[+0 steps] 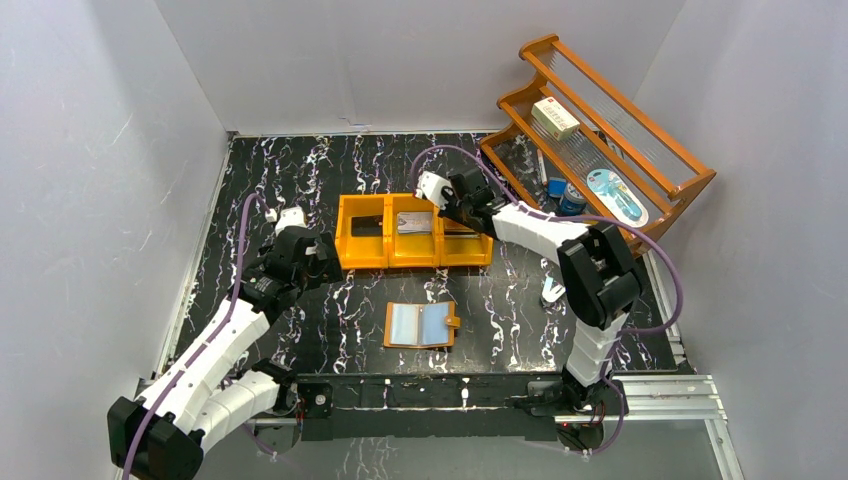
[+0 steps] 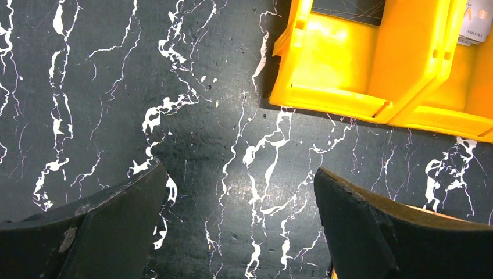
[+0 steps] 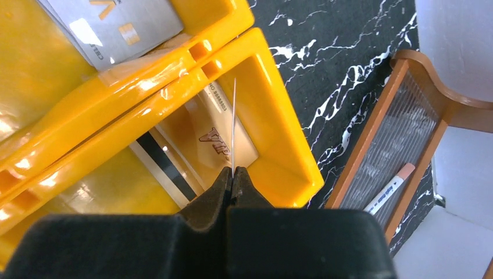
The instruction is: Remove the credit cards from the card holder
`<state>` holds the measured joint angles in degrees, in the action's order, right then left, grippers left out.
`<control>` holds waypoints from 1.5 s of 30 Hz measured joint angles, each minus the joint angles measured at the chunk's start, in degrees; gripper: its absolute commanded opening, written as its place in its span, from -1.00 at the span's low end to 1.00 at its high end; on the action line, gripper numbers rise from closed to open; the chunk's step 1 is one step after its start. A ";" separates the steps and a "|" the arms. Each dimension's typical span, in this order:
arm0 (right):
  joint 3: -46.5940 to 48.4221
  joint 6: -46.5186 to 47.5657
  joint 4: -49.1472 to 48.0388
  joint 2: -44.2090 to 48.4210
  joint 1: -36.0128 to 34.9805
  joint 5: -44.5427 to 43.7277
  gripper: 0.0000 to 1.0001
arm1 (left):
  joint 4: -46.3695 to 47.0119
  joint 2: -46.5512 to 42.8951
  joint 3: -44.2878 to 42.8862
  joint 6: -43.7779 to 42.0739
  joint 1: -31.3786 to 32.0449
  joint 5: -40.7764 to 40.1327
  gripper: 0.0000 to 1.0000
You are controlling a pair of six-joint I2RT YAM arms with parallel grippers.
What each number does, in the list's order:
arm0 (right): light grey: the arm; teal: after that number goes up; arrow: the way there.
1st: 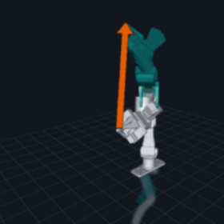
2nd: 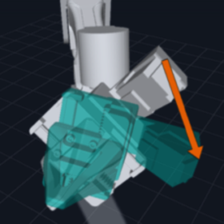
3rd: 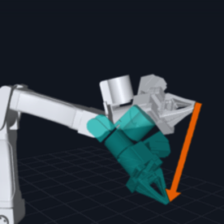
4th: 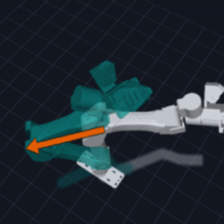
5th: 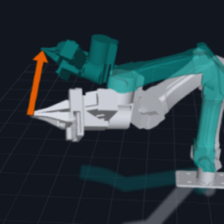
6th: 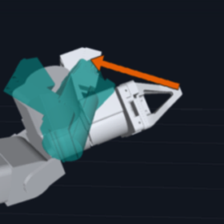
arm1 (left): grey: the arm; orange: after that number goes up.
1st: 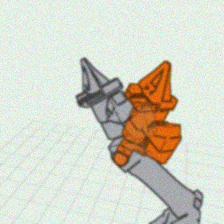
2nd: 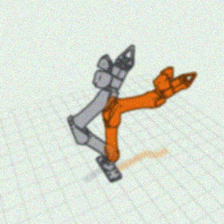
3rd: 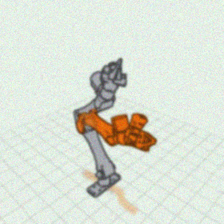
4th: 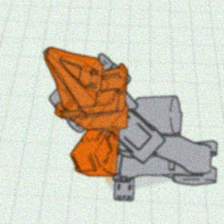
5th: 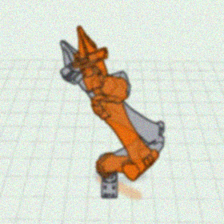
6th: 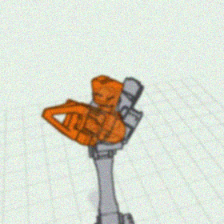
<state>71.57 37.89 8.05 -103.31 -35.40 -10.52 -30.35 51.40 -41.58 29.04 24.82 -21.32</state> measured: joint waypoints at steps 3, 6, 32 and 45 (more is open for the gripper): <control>0.02 2.95 -0.98 -2.38 0.04 -0.52 -1.00 | 0.02 0.00 0.00 -0.15 0.00 0.24 0.97; 0.02 4.90 -1.66 -3.67 0.02 -1.18 -1.00 | 0.13 0.00 0.00 -0.35 0.00 0.42 0.97; 0.00 10.08 -2.38 -4.35 0.09 0.26 -0.46 | 0.13 0.42 -0.02 -0.96 0.00 0.70 0.97; -0.02 5.33 -1.77 -3.98 0.09 1.75 -0.05 | -0.11 1.84 -0.02 -1.01 0.00 0.90 0.97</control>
<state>71.55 43.22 6.28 -107.28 -35.31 -8.78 -30.46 53.23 -41.60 28.03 24.82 -20.43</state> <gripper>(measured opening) 0.433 0.983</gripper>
